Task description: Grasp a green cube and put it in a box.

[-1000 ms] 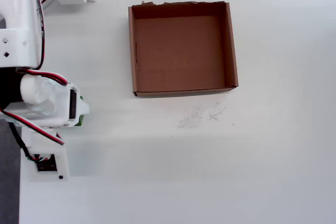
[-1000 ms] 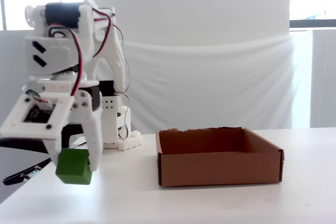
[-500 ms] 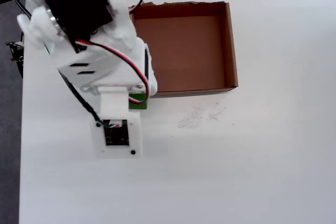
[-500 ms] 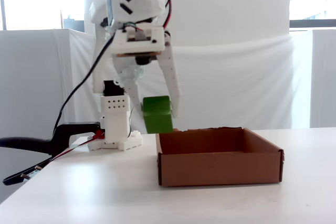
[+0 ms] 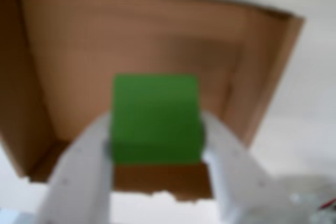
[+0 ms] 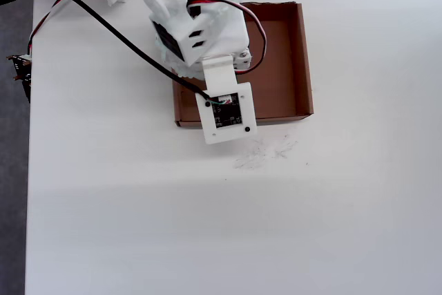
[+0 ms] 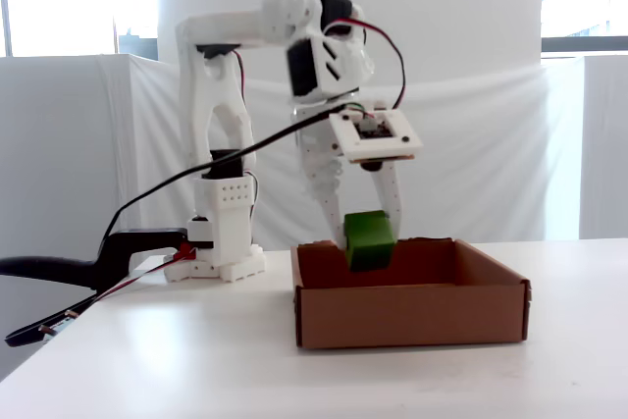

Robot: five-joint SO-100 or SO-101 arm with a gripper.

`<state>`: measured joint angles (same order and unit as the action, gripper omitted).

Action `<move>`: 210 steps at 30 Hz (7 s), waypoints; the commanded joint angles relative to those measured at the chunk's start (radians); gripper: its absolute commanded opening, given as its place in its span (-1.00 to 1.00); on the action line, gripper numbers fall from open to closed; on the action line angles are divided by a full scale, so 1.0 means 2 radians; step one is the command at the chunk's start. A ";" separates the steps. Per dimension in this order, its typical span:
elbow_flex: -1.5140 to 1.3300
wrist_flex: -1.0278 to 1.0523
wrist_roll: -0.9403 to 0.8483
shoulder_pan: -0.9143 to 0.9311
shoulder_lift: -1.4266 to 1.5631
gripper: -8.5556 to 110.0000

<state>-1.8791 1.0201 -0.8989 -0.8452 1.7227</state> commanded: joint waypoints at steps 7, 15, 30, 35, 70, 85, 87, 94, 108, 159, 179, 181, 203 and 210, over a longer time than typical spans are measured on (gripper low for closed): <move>-0.080 -0.063 -0.007 -0.021 0.028 -0.61; -0.138 -0.088 -0.018 -0.026 0.024 -0.57; -0.124 -0.055 -0.012 -0.005 0.069 -0.41; -0.088 -0.015 -0.012 0.037 0.117 -0.41; -0.442 0.048 -0.197 0.284 0.643 -0.58; -0.525 0.089 -0.222 0.298 0.729 -0.59; -0.534 0.087 -0.222 0.298 0.729 -0.59; -0.545 0.104 -0.226 0.298 0.729 -0.59; -0.546 0.107 -0.220 0.298 0.729 -0.59; -0.546 0.110 -0.105 0.288 0.729 -0.50; -0.546 0.110 -0.105 0.288 0.729 -0.50; -0.546 0.110 -0.105 0.288 0.729 -0.50; -0.546 0.110 -0.105 0.288 0.729 -0.50; -0.546 0.110 -0.105 0.288 0.729 -0.50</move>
<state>-2.9775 1.2364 -1.1121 -0.2623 3.1799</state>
